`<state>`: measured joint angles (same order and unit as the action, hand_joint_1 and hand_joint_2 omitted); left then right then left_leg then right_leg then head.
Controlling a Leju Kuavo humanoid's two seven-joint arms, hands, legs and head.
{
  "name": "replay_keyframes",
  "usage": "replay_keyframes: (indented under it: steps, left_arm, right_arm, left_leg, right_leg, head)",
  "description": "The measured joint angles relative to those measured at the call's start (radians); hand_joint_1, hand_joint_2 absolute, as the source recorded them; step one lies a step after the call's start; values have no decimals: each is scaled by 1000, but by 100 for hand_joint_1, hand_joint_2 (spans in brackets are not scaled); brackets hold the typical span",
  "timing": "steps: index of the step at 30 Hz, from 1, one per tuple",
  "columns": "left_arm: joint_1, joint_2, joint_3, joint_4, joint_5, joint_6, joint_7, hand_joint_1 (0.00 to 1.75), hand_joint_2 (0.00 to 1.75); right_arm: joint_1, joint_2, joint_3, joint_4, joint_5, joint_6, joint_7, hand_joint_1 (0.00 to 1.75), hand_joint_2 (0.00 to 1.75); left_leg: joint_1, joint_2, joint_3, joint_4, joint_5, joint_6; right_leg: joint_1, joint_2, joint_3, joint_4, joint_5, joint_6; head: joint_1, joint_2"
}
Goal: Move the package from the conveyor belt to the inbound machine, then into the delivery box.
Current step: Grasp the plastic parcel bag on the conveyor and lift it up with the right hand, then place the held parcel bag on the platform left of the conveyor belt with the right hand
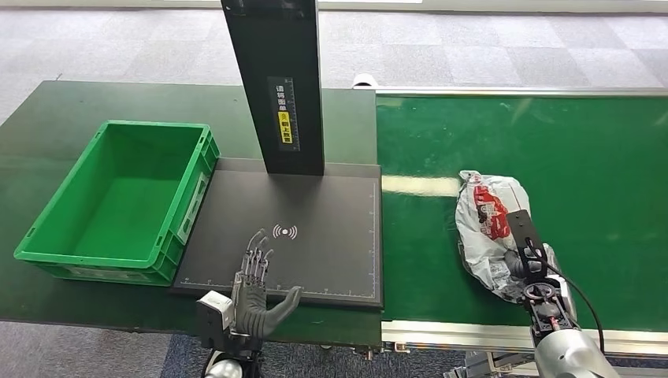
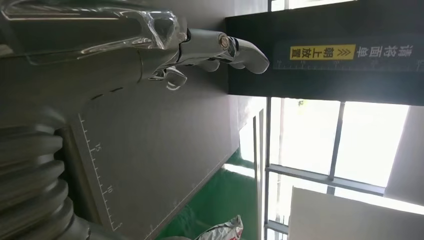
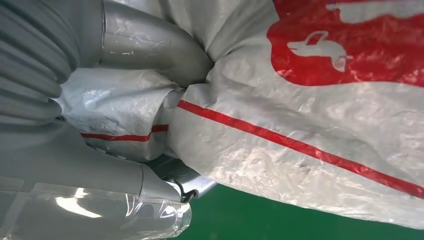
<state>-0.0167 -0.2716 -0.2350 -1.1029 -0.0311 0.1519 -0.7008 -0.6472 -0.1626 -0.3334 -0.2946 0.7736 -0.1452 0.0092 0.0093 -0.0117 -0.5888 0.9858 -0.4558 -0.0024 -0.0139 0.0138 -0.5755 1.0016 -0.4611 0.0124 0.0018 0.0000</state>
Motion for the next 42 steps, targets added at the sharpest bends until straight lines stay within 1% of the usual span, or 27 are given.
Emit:
replay_keyframes:
  steps: [1,3,5,7,8,9,10,11,12,13,14,15,16,19,21,26,28,30,33,35,37,38,39,41,42]
  left_arm:
    - [2,1,2,-13,-4,15,0,0,175]
    - [5,5,5,-51,-8,47,0,0,175]
    - [16,11,9,-109,-11,74,0,0,175]
    - [37,21,22,-183,-11,79,0,0,175]
    - [46,26,33,-222,-9,74,0,0,175]
    - [54,31,45,-261,-8,66,0,0,175]
    - [60,35,58,-298,-7,60,0,0,175]
    - [65,40,72,-334,-7,56,0,0,175]
    - [65,45,84,-366,-7,54,0,0,175]
    - [62,50,94,-394,-9,56,0,0,175]
    - [55,55,103,-416,-12,63,0,0,175]
    - [44,58,108,-432,-15,72,0,0,175]
    - [32,60,112,-443,-18,84,0,0,175]
    - [5,65,118,-462,-22,107,0,0,175]
    - [-2,68,121,-471,-22,112,0,0,175]
    - [-9,75,125,-483,-23,120,0,0,175]
    - [-10,77,127,-483,-23,132,0,0,175]
    - [-11,78,130,-485,-25,148,0,0,175]
    - [-8,78,140,-495,-28,160,0,0,175]
    - [-1,78,147,-500,-28,159,0,0,175]
    - [6,79,152,-502,-29,158,0,0,175]
    - [8,79,155,-503,-30,157,0,0,175]
    - [10,79,158,-504,-31,157,0,0,175]
    - [13,80,163,-507,-31,157,0,0,175]
    - [15,80,165,-508,-32,158,0,0,175]
  right_arm:
    - [-1,8,-6,-1,0,-9,-40,175,175]
    - [-5,30,-21,-12,-15,-52,-177,175,175]
    - [0,74,-40,-63,-73,-118,-387,175,175]
    - [52,150,-43,-219,-173,-155,-597,175,175]
    - [101,195,-26,-339,-226,-148,-663,175,175]
    - [156,237,3,-460,-279,-120,-686,175,175]
    - [209,275,45,-569,-338,-66,-671,175,175]
    - [249,307,95,-649,-408,12,-632,175,175]
    - [273,333,149,-690,-478,105,-591,175,175]
    - [282,359,204,-703,-537,194,-563,175,175]
    - [277,385,258,-687,-583,258,-555,175,175]
    - [266,411,309,-655,-622,295,-558,175,175]
    - [252,435,362,-617,-664,305,-565,175,175]
    - [217,486,527,-513,-785,294,-569,175,175]
    - [203,504,602,-472,-809,289,-569,175,175]
    - [185,522,687,-416,-828,285,-562,175,175]
    - [180,527,727,-403,-874,277,-541,175,175]
    - [172,530,796,-389,-958,250,-518,175,175]
    - [150,529,909,-362,-1066,202,-509,175,175]
    - [132,529,960,-338,-1097,174,-514,175,175]
    - [116,528,987,-311,-1105,138,-526,175,175]
    - [110,528,993,-298,-1101,116,-535,163,175]
    - [104,528,995,-286,-1095,93,-544,125,175]
    - [96,527,995,-268,-1073,46,-558,38,175]
    - [94,527,994,-261,-1059,22,-562,6,175]
  left_leg:
    - [0,0,-1,0,0,0]
    - [0,0,-2,0,0,0]
    - [0,0,-3,0,0,0]
    - [2,-1,-2,0,0,-1]
    - [2,-1,-2,0,0,-2]
    - [3,-2,-2,0,-1,-3]
    - [4,-3,-2,-1,-2,-4]
    - [4,-2,-2,-1,-3,-4]
    - [4,0,-3,-2,-3,-5]
    - [4,3,-2,-2,-3,-6]
    - [5,5,-2,-2,-4,-6]
    - [5,6,-1,-2,-4,-7]
    - [5,5,0,-2,-3,-7]
    - [5,0,0,-2,-2,-7]
    - [5,0,0,-2,-2,-7]
    - [4,0,-1,-1,-2,-7]
    - [4,0,-2,-1,-2,-7]
    - [4,0,-2,-1,-3,-7]
    - [4,0,-2,-1,-3,-7]
    - [4,0,-1,-1,-3,-7]
    - [4,0,-1,-1,-2,-7]
    - [4,0,-1,-1,-2,-7]
    - [4,0,-1,-1,-2,-7]
    - [4,0,-1,-1,-2,-7]
    - [4,0,-1,-1,-2,-7]
  right_leg:
    - [0,0,0,0,0,0]
    - [0,0,-1,0,0,0]
    - [1,0,-2,1,0,0]
    - [2,-1,-2,1,-1,-1]
    - [3,-1,-2,1,-2,-2]
    - [4,-2,-2,1,-3,-3]
    - [4,-2,-1,1,-4,-4]
    - [5,-2,-2,1,-5,-4]
    - [5,0,-3,1,-5,-5]
    - [5,2,-4,2,-5,-6]
    - [5,4,-5,2,-5,-7]
    - [6,5,-5,2,-4,-7]
    - [6,4,-4,2,-5,-7]
    - [6,0,-3,2,-5,-8]
    - [6,-1,-2,2,-5,-8]
    - [4,-1,-3,2,-5,-7]
    - [4,-1,-3,2,-5,-7]
    - [4,-1,-3,2,-5,-7]
    - [5,-1,-4,2,-5,-7]
    - [5,-1,-4,2,-5,-7]
    - [5,-1,-3,2,-5,-7]
    - [5,-1,-3,2,-5,-7]
    - [5,-1,-3,2,-5,-7]
    - [5,-1,-3,2,-5,-7]
    - [5,-1,-3,2,-5,-7]
  head:
    - [0,0]
    - [0,0]
    - [0,0]
    - [1,0]
    - [1,0]
    - [1,0]
    - [1,0]
    - [1,0]
    - [0,0]
    - [1,0]
    - [0,0]
    - [0,0]
    - [1,0]
    - [1,0]
    - [1,0]
    - [1,0]
    - [1,0]
    - [1,0]
    - [1,0]
    - [1,0]
    - [1,0]
    - [1,0]
    - [1,0]
    - [1,0]
    - [1,0]
